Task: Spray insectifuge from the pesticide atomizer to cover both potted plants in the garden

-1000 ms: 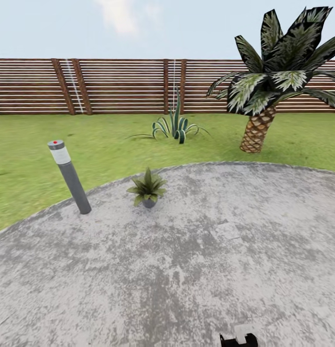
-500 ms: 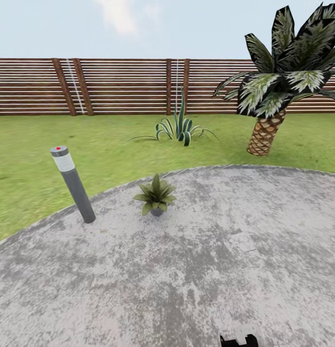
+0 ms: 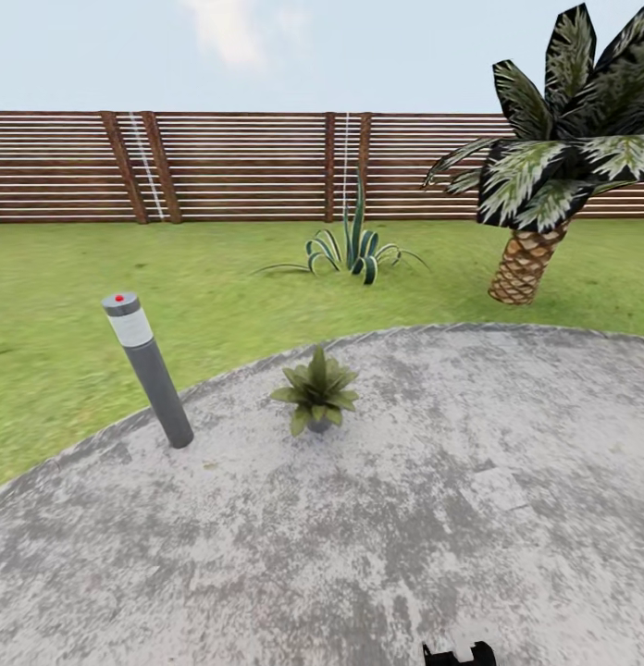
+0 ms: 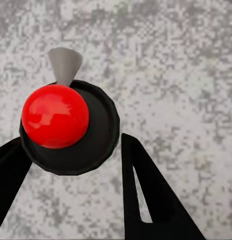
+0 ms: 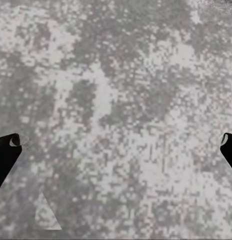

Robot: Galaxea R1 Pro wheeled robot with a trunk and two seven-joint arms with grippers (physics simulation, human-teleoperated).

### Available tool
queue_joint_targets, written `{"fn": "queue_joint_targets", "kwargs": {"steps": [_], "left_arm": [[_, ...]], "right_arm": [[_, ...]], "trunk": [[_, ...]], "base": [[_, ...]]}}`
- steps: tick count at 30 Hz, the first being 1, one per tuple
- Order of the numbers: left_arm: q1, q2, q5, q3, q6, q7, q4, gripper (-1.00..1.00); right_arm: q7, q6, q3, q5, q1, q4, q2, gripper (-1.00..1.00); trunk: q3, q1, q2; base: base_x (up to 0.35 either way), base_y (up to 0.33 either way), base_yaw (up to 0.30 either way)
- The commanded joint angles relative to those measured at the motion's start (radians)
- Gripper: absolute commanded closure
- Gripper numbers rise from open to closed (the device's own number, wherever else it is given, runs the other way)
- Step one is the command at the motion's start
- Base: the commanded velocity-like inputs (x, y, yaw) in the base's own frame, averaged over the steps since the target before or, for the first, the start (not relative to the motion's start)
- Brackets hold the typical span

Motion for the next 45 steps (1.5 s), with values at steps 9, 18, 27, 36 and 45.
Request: {"fn": "queue_joint_targets", "kwargs": {"steps": [9,18,27,36,45], "left_arm": [[-0.001,0.0,-0.011,0.004,-0.003,0.004,0.001,1.0],[-0.001,0.0,-0.011,0.004,-0.003,0.004,0.001,1.0],[-0.001,0.0,-0.011,0.005,-0.003,0.004,0.001,1.0],[-0.001,0.0,-0.011,0.005,-0.003,0.004,0.0,1.0],[0.0,0.0,-0.011,0.005,-0.003,0.004,0.0,1.0]], "right_arm": [[-0.007,-0.002,-0.001,0.011,-0.001,0.001,0.0,-1.0],[-0.007,-0.002,-0.001,0.011,-0.001,0.001,0.0,-1.0],[-0.007,-0.002,-0.001,0.011,-0.001,0.001,0.0,-1.0],[-0.007,-0.002,0.0,0.011,-0.001,0.001,0.0,-1.0],[-0.007,-0.002,0.0,0.011,-0.001,0.001,0.0,-1.0]], "trunk": [[-0.001,0.0,0.0],[0.0,0.0,0.0],[0.003,0.0,0.0],[0.007,0.0,0.0],[0.01,0.0,0.0]], "base": [[0.281,0.233,0.0],[0.281,0.232,-0.13],[0.281,0.232,-0.257],[0.121,0.079,-0.258],[0.099,0.031,-0.256]]}}
